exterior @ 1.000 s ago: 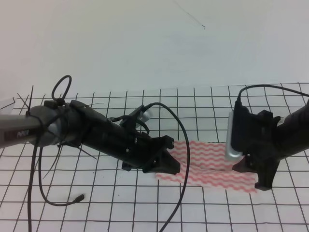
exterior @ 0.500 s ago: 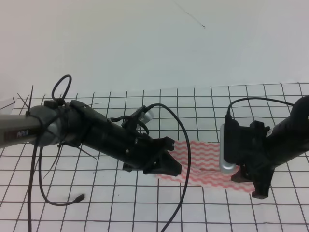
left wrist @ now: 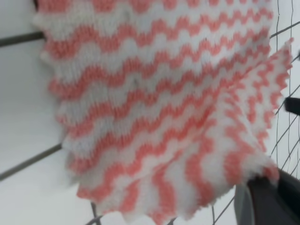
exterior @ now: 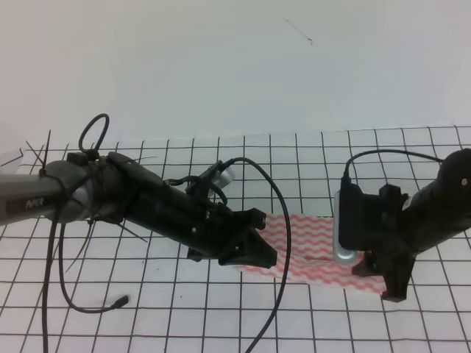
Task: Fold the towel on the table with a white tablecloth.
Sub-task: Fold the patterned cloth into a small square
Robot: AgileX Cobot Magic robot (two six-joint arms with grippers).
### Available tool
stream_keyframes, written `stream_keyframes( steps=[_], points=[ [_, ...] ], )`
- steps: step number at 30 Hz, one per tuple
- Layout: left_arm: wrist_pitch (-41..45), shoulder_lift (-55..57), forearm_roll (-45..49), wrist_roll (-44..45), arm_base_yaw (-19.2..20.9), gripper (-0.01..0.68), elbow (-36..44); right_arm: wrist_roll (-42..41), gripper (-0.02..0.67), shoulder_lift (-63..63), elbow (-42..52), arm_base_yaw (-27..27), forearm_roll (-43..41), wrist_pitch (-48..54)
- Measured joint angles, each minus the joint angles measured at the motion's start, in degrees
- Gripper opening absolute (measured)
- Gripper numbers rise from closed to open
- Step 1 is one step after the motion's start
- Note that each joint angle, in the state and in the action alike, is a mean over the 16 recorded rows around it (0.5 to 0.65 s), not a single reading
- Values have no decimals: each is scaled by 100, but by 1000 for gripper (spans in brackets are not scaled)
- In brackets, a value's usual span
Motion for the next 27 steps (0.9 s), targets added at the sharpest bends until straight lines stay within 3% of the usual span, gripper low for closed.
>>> stream_keyframes(
  steps=[7, 20, 27],
  points=[
    [0, 0, 0, 4, 0, 0, 0, 0, 282, 143, -8, 0, -15, -11],
    [14, -1, 1, 84, 0, 4, 0, 6, 48, 202, -92, 0, -169, -54],
    [74, -6, 5, 104, 8, 88, -2, 13, 2, 202, -133, 0, -225, -40]
  ],
)
